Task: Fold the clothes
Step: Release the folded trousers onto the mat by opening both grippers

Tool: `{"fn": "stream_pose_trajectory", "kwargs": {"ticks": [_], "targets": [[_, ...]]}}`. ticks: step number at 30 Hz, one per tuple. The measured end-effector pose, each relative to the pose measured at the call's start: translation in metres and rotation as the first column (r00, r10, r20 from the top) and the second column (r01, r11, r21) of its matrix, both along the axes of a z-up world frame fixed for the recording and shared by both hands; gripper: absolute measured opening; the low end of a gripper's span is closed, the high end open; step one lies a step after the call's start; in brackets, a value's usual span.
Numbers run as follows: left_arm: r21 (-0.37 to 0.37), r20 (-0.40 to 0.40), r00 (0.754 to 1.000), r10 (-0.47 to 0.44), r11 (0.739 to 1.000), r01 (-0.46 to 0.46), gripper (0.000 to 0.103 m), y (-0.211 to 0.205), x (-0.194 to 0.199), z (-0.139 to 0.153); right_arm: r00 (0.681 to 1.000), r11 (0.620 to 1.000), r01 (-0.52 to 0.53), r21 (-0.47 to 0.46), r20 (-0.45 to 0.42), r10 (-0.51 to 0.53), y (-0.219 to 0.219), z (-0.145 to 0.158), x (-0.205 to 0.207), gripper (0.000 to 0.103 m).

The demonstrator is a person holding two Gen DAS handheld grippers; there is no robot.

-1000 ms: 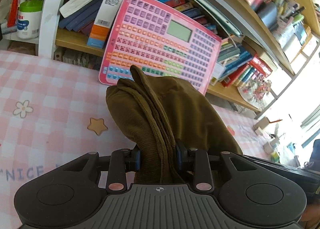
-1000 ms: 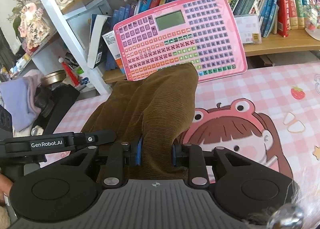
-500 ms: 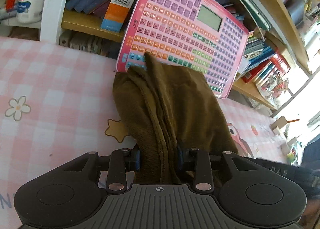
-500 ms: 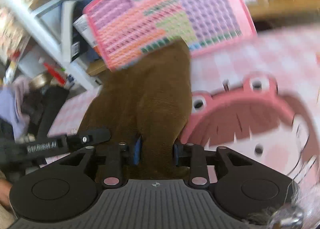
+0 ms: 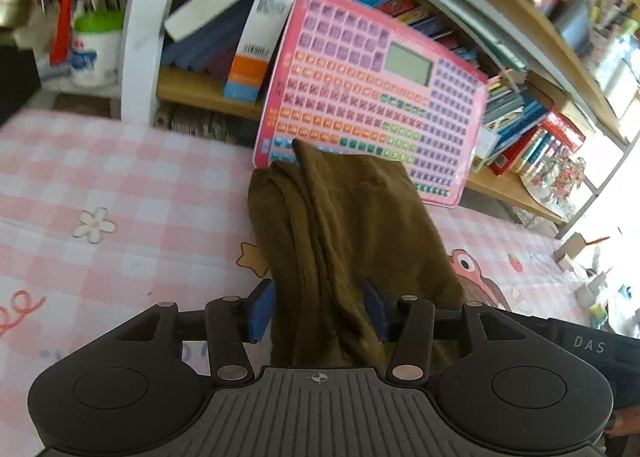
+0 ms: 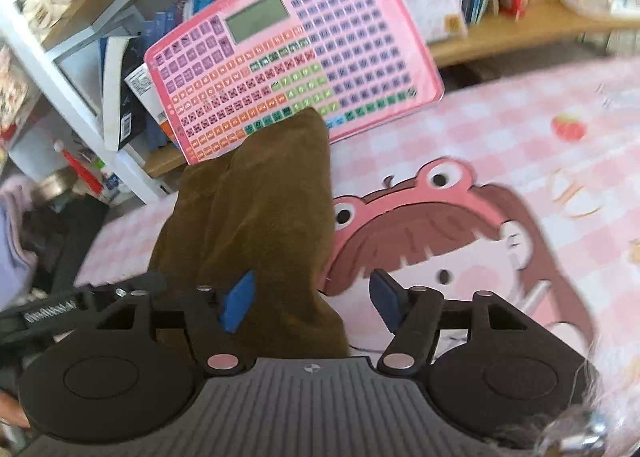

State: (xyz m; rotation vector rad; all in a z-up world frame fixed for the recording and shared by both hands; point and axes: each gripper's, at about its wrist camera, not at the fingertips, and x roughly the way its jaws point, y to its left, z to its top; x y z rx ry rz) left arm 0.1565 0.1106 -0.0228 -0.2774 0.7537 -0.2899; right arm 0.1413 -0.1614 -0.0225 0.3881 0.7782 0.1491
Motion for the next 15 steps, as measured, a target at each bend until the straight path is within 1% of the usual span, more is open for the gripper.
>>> {"fn": "stream_pose_trajectory", "kwargs": {"ticks": [2, 3, 5, 6, 7, 8, 10, 13, 15], "targets": [[0.027, 0.023, 1.0, 0.005, 1.0, -0.006, 0.05, -0.004, -0.014, 0.006, 1.0, 0.999, 0.005, -0.043, 0.02, -0.004, 0.002, 0.003, -0.015, 0.064], [0.045, 0.034, 0.999, 0.013, 0.999, -0.015, 0.05, -0.008, -0.024, 0.009, 0.999, 0.998, 0.007, -0.06, 0.032, -0.005, 0.003, 0.004, -0.024, 0.067], [0.072, 0.048, 0.998, 0.027, 0.997, -0.03, 0.053, -0.014, -0.038, 0.012, 0.999, 0.996, 0.008, -0.087, 0.051, -0.003, 0.005, 0.007, -0.038, 0.071], [0.084, 0.054, 0.998, 0.037, 0.996, -0.042, 0.056, -0.018, -0.046, 0.013, 0.998, 0.995, 0.001, -0.101, 0.062, 0.005, 0.006, 0.008, -0.046, 0.072], [0.098, 0.056, 0.997, 0.05, 0.994, -0.055, 0.062, -0.02, -0.054, 0.014, 0.998, 0.993, -0.004, -0.116, 0.069, 0.012, 0.008, 0.009, -0.052, 0.072], [0.11, 0.059, 0.996, 0.062, 0.992, -0.068, 0.066, -0.023, -0.061, 0.014, 0.997, 0.991, -0.007, -0.131, 0.074, 0.017, 0.009, 0.01, -0.058, 0.072], [0.144, 0.067, 0.994, 0.083, 0.985, -0.092, 0.072, -0.029, -0.075, 0.014, 0.997, 0.986, -0.016, -0.163, 0.077, 0.029, 0.012, 0.012, -0.069, 0.073], [0.203, 0.087, 0.99, 0.112, 0.971, -0.128, 0.075, -0.038, -0.094, 0.012, 0.994, 0.978, -0.011, -0.21, 0.1, 0.033, 0.016, 0.013, -0.085, 0.08], [0.236, 0.104, 0.987, 0.126, 0.96, -0.148, 0.077, -0.043, -0.106, 0.012, 0.992, 0.972, -0.012, -0.236, 0.12, 0.042, 0.017, 0.012, -0.095, 0.083]]}}
